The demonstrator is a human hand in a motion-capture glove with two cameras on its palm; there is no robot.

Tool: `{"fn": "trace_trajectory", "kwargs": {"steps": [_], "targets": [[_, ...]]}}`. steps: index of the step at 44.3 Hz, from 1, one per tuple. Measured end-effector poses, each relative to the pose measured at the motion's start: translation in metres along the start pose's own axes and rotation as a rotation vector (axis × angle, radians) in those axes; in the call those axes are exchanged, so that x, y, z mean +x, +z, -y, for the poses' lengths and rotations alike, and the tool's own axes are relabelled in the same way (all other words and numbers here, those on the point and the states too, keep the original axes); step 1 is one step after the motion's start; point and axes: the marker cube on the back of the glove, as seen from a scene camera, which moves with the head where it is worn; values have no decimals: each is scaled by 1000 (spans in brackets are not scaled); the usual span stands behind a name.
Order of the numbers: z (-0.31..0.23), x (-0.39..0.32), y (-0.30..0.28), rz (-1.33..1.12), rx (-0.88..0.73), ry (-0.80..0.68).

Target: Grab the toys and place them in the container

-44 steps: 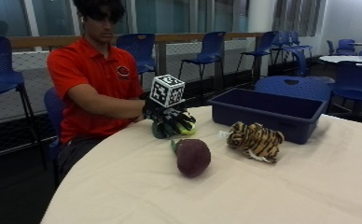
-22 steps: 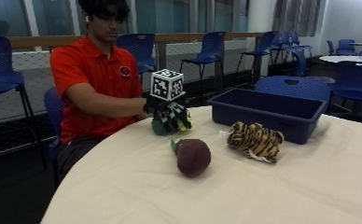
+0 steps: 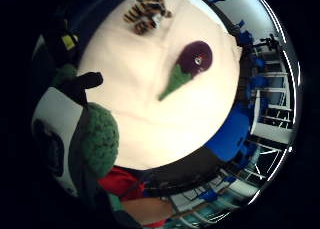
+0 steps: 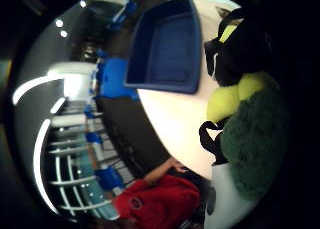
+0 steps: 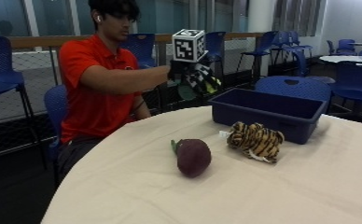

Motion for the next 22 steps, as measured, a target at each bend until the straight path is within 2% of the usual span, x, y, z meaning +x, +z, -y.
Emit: {"fn": "trace_trajectory", "kwargs": {"steps": [11,15,19,22], "targets": [[74,-40,-22,-32,-8,-12],[107,-50,-21,-127,4,-91],[140,-86,-22,-63,34,-15],[161,-108,-22,-45,75,-27]]}}
